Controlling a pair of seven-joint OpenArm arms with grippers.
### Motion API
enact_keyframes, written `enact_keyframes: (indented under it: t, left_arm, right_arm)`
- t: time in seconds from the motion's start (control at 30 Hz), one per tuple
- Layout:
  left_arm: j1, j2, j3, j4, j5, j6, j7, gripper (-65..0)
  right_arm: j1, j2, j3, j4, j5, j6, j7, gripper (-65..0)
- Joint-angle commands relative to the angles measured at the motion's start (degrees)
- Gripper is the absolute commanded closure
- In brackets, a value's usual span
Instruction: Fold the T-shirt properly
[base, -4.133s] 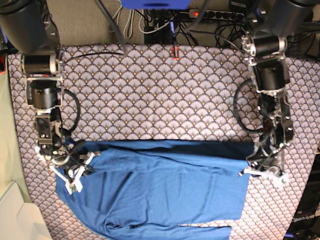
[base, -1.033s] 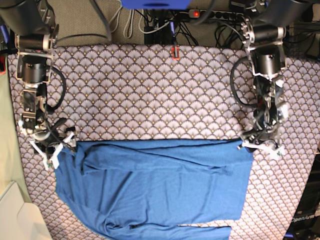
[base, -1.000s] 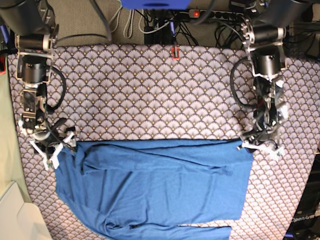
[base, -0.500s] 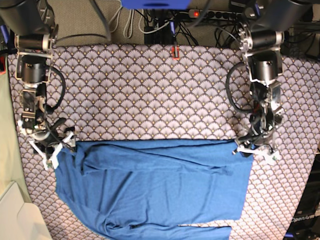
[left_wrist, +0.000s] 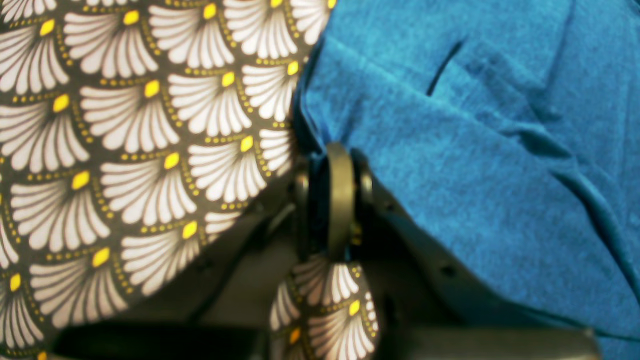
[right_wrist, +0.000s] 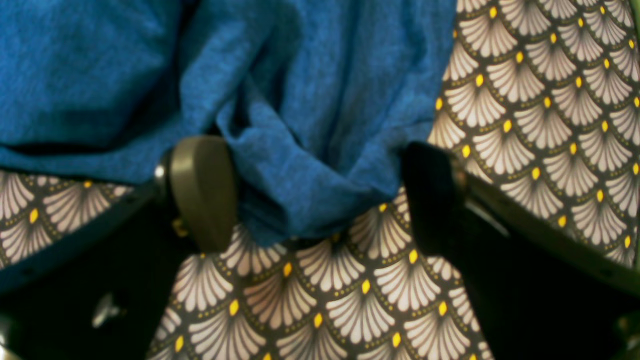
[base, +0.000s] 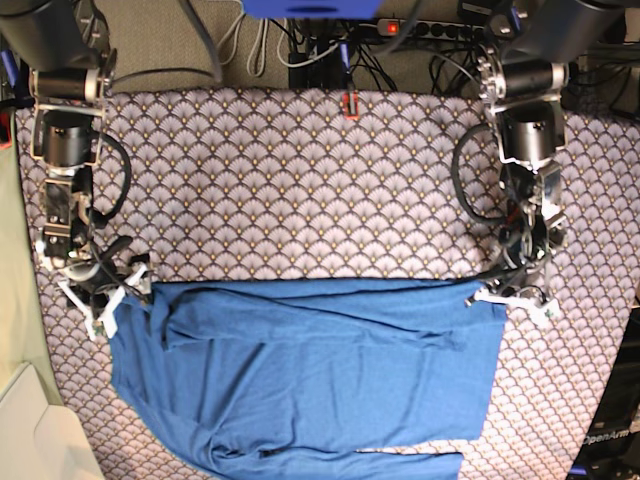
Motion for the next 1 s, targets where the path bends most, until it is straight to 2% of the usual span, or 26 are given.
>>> enact_keyframes:
  t: [0.0,0.1,0.2,0.53,0.63,0.8,0.97]
  left_arm:
    - [-1.05,-0.57,0.06,0.57,0.09,0.03,0.55,-0.2]
    - [-1.05,-0.74,0.06,0.57,0.09,0.03,0.55,-0.2]
    - [-1.05,-0.83,0.06,0.57,0.18,0.03,0.55,-0.2]
    - [-1.05,-0.83,0.06,1.1,0.18,0.03,0.55,-0.2]
    - [-1.05,-1.01,-0.11,1.27,-0.17,0.03,1.08,-0.2]
    - [-0.79,-2.32,0.06,3.56,-0.35,0.03,1.43,-0.2]
    - [0.97,-2.41,-0.29,9.45,-0.35,0.03,6.0,-0.2]
  right_arm:
    - [1.52,0.73,0.31,0.82,0.54,-0.29,1.37,-51.3]
    - [1.52,0.73,0.31,0.73,0.54,-0.2,1.37,-48.5]
    - [1.52,0.64,0.31,0.73,0.54,-0.2,1.37,-42.3]
    - [1.52,0.81,0.13,0.73,0.54,-0.11,1.1,-11.8]
    - [1.52,0.99,0.13,0.73,0.54,-0.11,1.02,-0.2]
    - [1.52,2.13,0.22,0.73,0.54,-0.02,0.4,0.0]
    - [1.52,2.66,0.22,0.82,0.54,0.06,-1.71,0.0]
